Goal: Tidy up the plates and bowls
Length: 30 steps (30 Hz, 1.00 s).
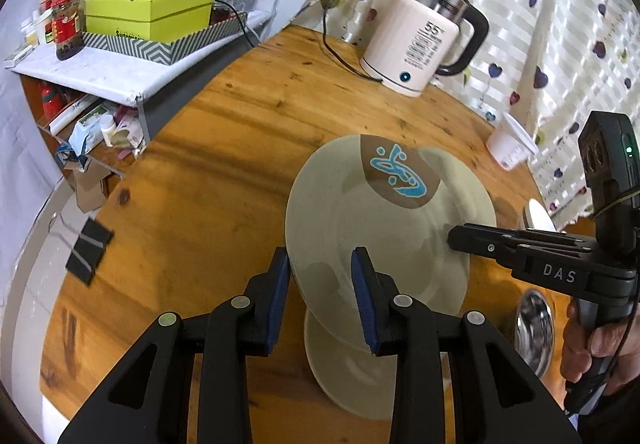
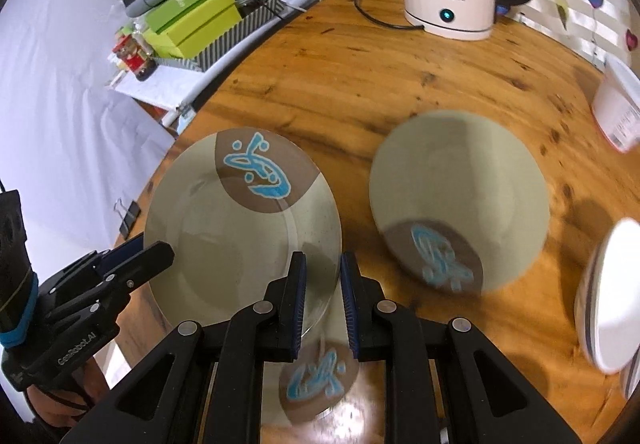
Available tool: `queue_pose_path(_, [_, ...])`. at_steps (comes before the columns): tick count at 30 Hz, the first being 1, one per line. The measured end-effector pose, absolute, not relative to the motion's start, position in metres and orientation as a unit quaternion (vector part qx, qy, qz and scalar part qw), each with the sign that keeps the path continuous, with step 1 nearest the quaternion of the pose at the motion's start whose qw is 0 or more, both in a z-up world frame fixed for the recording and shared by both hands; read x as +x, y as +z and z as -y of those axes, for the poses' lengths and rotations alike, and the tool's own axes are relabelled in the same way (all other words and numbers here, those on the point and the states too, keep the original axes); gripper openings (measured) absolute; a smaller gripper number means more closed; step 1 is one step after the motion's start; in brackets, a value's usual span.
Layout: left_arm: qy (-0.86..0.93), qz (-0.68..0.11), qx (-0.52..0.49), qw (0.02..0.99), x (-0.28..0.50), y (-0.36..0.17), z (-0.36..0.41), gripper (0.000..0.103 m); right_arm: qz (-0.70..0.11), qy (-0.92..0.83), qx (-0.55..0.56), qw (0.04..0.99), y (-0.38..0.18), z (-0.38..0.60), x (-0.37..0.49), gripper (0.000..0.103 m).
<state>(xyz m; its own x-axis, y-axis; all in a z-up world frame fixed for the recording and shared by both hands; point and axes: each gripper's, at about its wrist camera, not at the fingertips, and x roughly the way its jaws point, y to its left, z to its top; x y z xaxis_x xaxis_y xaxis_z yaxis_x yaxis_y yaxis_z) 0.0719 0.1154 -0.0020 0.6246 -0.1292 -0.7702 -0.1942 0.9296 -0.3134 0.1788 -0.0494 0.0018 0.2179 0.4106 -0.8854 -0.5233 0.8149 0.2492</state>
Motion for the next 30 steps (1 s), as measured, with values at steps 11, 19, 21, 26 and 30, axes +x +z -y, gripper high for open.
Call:
queue_pose_path(11, [0.011, -0.451, -0.174, 0.875, 0.043, -0.012, -0.091, 0.033, -0.561, 0.288, -0.048, 0.775, -0.011, 0.074, 0.143, 0.017])
queue_pose_path(19, [0.009, -0.462, -0.168, 0.871, 0.037, -0.018, -0.082, 0.033, -0.565, 0.281, -0.049, 0.774, -0.015, 0.082, 0.134, 0.017])
queue_pose_path(21, [0.01, -0.463, -0.166, 0.871, 0.036, -0.019, -0.081, 0.033, -0.565, 0.28, -0.05, 0.775, -0.017, 0.083, 0.132, 0.017])
queue_pose_path(26, [0.013, -0.467, -0.164, 0.869, 0.037, -0.022, -0.08, 0.033, -0.567, 0.278, -0.054, 0.774, -0.021, 0.082, 0.132, 0.019])
queue_pose_path(30, [0.015, -0.471, -0.161, 0.867, 0.038, -0.024, -0.079, 0.033, -0.565, 0.276, -0.059, 0.775, -0.023, 0.08, 0.131, 0.019])
